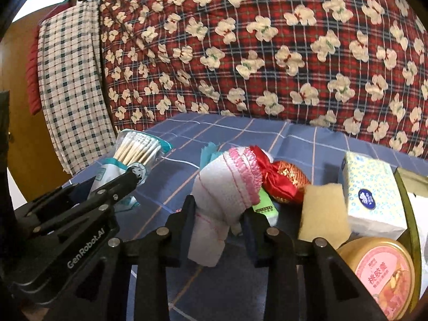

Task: Organize soft objects
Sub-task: 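Grasp the white towel roll with pink trim with the right tool, then lift the towel roll with the right tool while the left tool holds the swab pack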

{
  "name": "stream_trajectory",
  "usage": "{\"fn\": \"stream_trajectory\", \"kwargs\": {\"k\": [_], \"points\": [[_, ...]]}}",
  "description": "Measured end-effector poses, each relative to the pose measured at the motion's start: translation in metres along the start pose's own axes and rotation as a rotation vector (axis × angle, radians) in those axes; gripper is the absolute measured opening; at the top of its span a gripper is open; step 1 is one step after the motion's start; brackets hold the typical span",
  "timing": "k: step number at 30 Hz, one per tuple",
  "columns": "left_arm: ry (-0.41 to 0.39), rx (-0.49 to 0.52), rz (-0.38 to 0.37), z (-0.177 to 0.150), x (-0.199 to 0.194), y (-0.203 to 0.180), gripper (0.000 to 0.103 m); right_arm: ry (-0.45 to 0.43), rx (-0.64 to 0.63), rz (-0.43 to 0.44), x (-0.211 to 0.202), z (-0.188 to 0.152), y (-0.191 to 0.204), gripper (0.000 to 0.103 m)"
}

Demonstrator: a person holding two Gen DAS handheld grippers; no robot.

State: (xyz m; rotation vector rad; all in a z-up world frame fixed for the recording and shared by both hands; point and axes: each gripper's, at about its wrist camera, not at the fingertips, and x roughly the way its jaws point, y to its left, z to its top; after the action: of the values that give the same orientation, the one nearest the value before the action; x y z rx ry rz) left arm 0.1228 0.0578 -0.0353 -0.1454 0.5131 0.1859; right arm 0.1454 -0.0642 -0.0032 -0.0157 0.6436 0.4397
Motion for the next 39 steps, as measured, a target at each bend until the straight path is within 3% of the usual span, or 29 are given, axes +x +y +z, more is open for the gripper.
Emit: {"fn": "stream_trajectory", "kwargs": {"k": [10,39], "points": [[-0.045,0.005,0.01,0.0,-0.008,0.0,0.026,-0.088,-0.039,-0.014,-0.016,-0.001,0.005,0.036],[-0.172,0.0,0.042,-0.002,-0.031,-0.001,0.027,-0.203,-0.05,-0.026,-0.037,-0.006,0.005,0.036]]}}
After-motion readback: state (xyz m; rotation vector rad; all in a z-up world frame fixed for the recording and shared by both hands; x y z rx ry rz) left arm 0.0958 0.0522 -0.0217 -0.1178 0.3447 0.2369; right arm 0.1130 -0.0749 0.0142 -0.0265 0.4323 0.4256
